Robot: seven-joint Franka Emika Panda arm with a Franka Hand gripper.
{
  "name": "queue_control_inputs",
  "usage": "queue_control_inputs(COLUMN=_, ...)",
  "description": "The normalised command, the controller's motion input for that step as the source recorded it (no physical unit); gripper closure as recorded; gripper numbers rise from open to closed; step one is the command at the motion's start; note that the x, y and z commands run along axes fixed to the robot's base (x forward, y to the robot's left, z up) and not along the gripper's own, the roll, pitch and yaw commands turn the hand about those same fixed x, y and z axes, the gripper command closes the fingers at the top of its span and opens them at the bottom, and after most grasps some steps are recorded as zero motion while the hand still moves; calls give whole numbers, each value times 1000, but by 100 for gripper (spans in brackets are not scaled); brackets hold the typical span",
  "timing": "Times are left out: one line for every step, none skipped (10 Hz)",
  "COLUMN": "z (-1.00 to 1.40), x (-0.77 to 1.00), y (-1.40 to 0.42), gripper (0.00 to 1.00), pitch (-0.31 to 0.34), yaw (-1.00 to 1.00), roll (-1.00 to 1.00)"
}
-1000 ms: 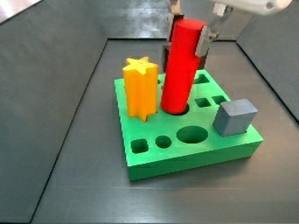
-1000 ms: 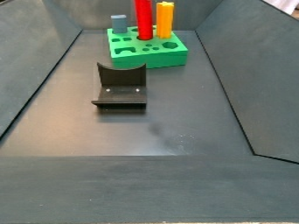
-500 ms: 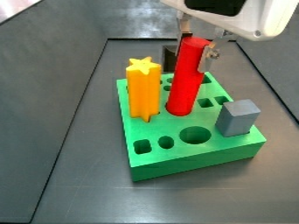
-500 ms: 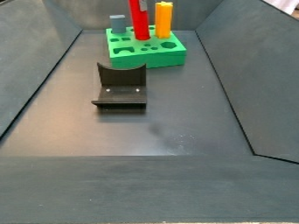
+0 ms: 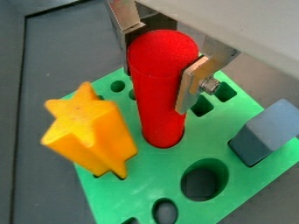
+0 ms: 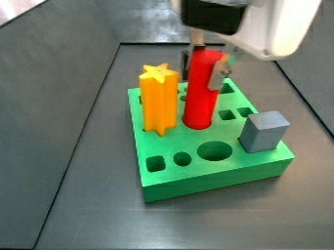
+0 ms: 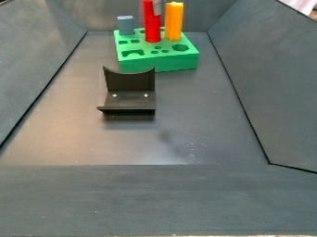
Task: Pick up the round object. Move up. Place the round object on the fixture. Regrasp the round object. Move to above the board. Insert the round object.
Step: Insert the round object.
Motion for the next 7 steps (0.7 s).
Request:
queue_control_inputs(z=-120, x=-146, y=-6, gripper=100, pitch=-91, yaw=-60, roll=0)
queue_control_inputs(z=-217, x=0, y=0, gripper=100, pitch=-23, yaw=-83, roll=0)
queue_control_inputs(z=-309, x=0, y=0, gripper=100, pitch=-1, yaw=-94, roll=0)
queue_control_inputs(z=-394, x=11, y=0, gripper=100, pitch=0, yaw=-94, roll=0)
queue_control_inputs(z=-386, x=0, y=0, gripper=100, pitch=0, yaw=-51, roll=0)
queue_control_inputs(z=-83, x=0, y=0, gripper=100, pitch=-17, yaw=0, roll=0)
queue_control_inputs(z=0, x=0, y=0, gripper=100, pitch=-7, yaw=0, roll=0)
